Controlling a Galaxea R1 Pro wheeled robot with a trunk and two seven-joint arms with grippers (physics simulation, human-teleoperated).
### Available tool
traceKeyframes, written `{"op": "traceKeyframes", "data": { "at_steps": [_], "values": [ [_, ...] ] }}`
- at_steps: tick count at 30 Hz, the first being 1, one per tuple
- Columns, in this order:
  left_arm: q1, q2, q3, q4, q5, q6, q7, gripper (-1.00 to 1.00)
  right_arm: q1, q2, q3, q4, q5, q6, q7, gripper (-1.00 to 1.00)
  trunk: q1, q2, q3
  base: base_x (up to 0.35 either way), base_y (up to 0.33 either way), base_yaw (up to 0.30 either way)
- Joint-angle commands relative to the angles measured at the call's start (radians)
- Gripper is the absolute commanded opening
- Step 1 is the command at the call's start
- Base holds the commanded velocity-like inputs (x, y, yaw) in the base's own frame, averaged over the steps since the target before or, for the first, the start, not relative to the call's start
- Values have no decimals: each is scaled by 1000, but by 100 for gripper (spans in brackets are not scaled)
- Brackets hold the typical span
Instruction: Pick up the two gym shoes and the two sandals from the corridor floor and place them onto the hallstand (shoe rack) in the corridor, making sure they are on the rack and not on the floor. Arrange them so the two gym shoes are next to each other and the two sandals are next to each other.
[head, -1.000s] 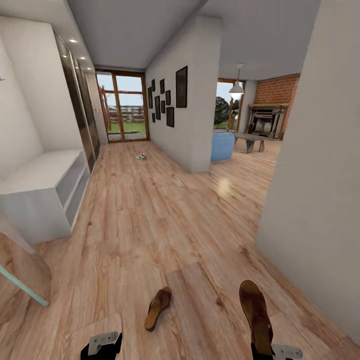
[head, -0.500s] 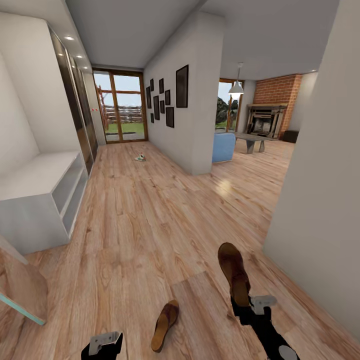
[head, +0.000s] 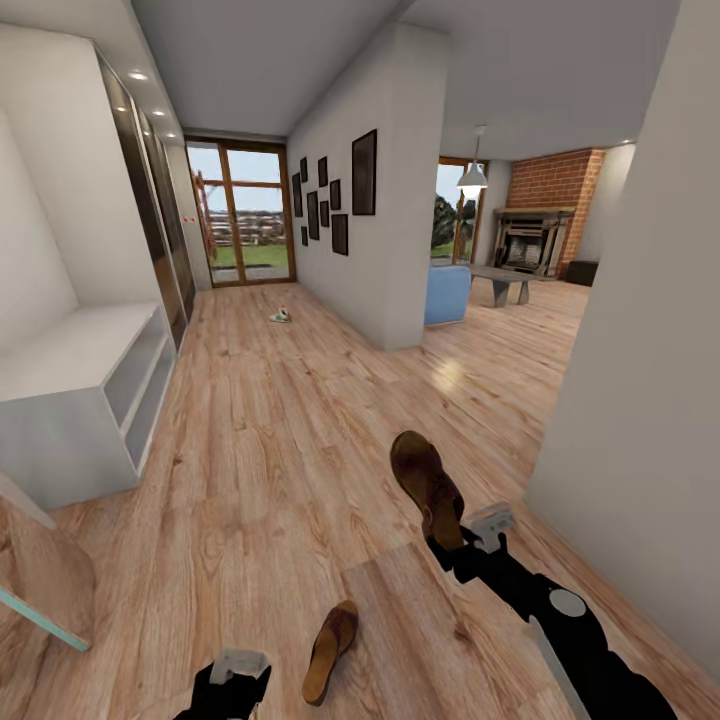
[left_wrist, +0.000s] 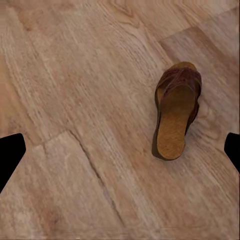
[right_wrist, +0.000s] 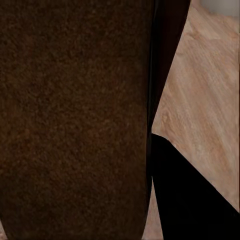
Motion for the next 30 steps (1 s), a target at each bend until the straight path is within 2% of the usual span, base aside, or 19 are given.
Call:
{"op": "traceKeyframes", "data": {
  "at_steps": [1,8,16,26,30],
  "values": [
    [-7,1,-2,0,-7,11,-15,100,-1,-3,1,12,-15,9,1,-100,0,-1,-1,0,0,0],
    [-14,5,-4,0,-16,31,-54,100,-1,-8,2,32,-13,11,0,-100,0,-1,-1,0,0,-50],
    [-14,3,-5,9,-20,33,-57,100,-1,-9,2,35,-12,14,0,-100,0,-1,-1,15,0,-265],
    [-9,4,-4,15,-20,29,-59,100,-1,-10,3,35,-11,12,0,-100,0,-1,-1,218,0,-265],
    [-6,1,-6,8,-21,26,-58,100,-1,-11,3,35,-11,12,0,-100,0,-1,-1,60,0,-141]
  ]
}}
